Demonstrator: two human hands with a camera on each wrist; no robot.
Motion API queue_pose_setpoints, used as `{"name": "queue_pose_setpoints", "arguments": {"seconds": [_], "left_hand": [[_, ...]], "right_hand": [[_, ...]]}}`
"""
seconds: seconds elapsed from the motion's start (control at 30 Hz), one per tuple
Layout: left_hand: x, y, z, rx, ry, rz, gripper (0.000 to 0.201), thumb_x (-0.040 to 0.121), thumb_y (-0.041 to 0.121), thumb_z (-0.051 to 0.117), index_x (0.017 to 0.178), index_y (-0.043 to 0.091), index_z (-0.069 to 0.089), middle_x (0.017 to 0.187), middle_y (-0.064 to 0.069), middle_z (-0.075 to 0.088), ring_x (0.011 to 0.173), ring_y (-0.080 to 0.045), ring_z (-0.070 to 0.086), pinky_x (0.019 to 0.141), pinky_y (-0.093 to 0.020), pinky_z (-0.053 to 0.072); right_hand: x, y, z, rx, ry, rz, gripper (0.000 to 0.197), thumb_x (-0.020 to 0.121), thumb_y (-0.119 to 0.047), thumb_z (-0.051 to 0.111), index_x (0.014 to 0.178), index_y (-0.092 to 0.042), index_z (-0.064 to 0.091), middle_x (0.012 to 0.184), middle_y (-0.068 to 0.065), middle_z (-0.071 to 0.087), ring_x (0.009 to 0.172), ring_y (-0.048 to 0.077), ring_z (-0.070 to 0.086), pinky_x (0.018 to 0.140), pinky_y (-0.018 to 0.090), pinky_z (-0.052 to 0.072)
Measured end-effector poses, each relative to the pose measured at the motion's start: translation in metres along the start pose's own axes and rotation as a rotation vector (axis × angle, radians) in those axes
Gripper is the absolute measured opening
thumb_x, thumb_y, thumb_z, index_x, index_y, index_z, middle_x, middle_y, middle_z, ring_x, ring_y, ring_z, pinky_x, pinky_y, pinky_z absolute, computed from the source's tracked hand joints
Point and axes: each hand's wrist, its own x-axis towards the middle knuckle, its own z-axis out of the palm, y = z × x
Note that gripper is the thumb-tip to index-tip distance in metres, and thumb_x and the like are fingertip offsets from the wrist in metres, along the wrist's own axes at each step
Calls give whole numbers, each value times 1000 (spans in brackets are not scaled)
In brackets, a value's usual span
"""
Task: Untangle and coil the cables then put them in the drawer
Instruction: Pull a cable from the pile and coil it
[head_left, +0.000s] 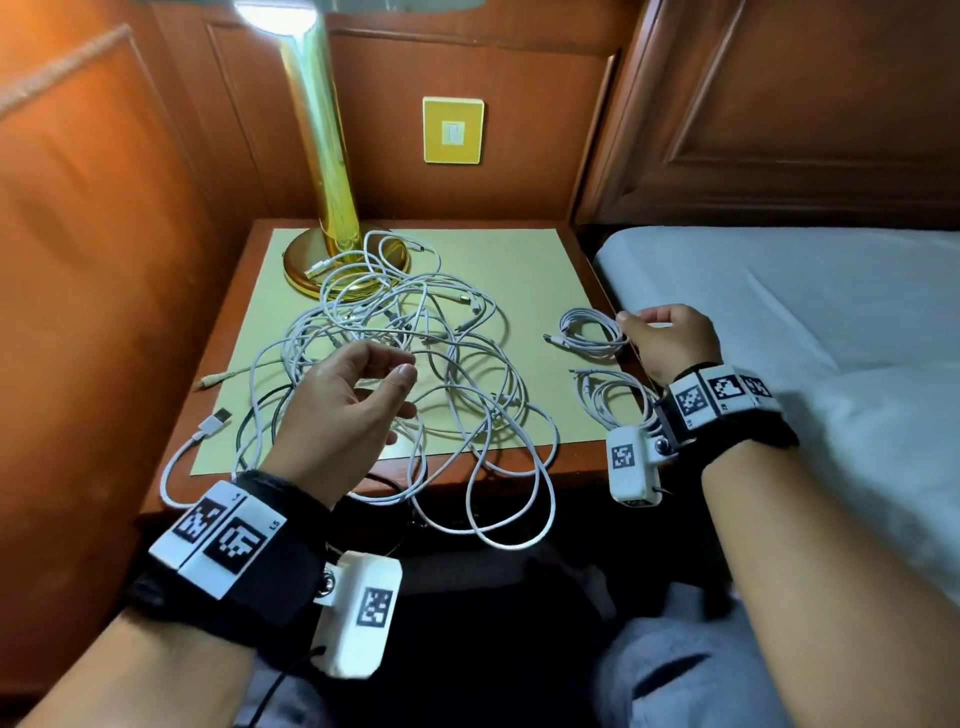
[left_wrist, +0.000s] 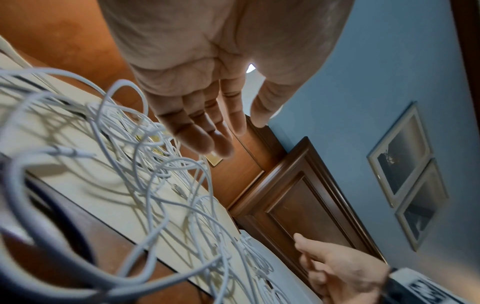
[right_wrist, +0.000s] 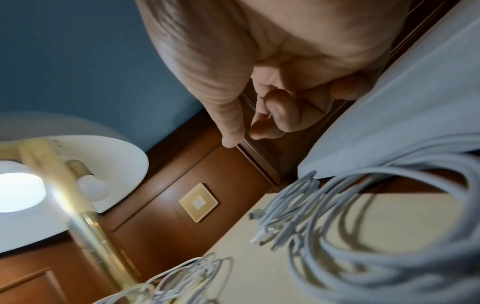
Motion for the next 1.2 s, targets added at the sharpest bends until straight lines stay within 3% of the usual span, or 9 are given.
{"name": "queue_pose_setpoints", "arguments": {"seconds": [0.07, 0.2, 0.33, 0.47, 0.6, 0.83, 0.93, 1.07, 1.2], "left_hand": [[-3, -2, -10, 26, 24, 1, 7, 98, 21, 62, 101, 18, 67, 101, 1, 71, 77, -14, 74, 56, -29, 55], [-8, -13, -40, 87, 104, -3, 6, 98, 23, 63, 100, 21, 68, 99, 3, 71, 77, -16, 74, 62, -42, 58], [-17, -31, -72, 201, 196, -42, 3, 95, 25, 67, 93, 24, 68, 92, 6, 70, 77, -20, 73, 74, -53, 60], [-28, -48, -97, 347, 240, -89, 4, 89, 26, 68, 88, 23, 68, 89, 6, 70, 86, -25, 70, 85, -43, 57], [-40, -61, -115, 512, 301, -183, 2, 89, 18, 67, 87, 17, 67, 91, 1, 69, 88, -22, 62, 80, -29, 44], [-37, -82, -140, 670, 280, -374, 12, 86, 23, 72, 92, 19, 64, 102, -5, 68, 92, -26, 60, 78, -29, 44], [-29, -86, -140, 728, 229, -413, 18, 83, 30, 75, 92, 22, 60, 109, -8, 64, 93, -27, 58, 77, -30, 44], [-24, -85, -137, 729, 219, -434, 16, 82, 6, 58, 91, 20, 61, 105, -6, 64, 91, -26, 54, 73, -30, 41], [-22, -87, -140, 529, 269, -424, 15, 76, 7, 61, 81, 21, 56, 92, -4, 64, 87, -29, 61, 71, -33, 49]], "right_hand": [[-16, -7, -8, 17, -31, -13, 28, 90, -37, 69, 102, -12, 67, 88, -1, 64, 66, 6, 54, 57, 23, 39], [-62, -19, -16, 93, -155, -72, 29, 89, -40, 69, 104, -16, 67, 95, -1, 68, 75, 10, 58, 70, 27, 44], [-121, -32, -8, 263, -361, -81, 20, 88, -37, 72, 99, -23, 64, 89, 1, 67, 71, 12, 56, 71, 32, 47], [-181, -37, 8, 271, -470, -129, 16, 89, -33, 72, 98, -23, 63, 88, 3, 71, 79, 15, 67, 75, 29, 54], [-213, -39, 33, 197, -530, -199, 15, 88, -31, 72, 96, -22, 63, 82, 2, 69, 71, 7, 63, 68, 20, 47], [-226, -68, 87, 29, -618, -294, 16, 88, -36, 69, 97, -26, 60, 78, -6, 64, 72, 10, 61, 70, 28, 46], [-233, -79, 110, -84, -688, -359, 18, 89, -39, 68, 98, -27, 59, 82, -5, 66, 78, 12, 62, 65, 23, 43], [-239, -91, 132, -200, -750, -428, 19, 89, -43, 67, 99, -30, 58, 85, -9, 63, 79, 9, 58, 61, 16, 39], [-242, -98, 152, -229, -771, -453, 28, 84, -52, 70, 100, -32, 59, 86, -10, 63, 85, 12, 61, 74, 31, 50]]}}
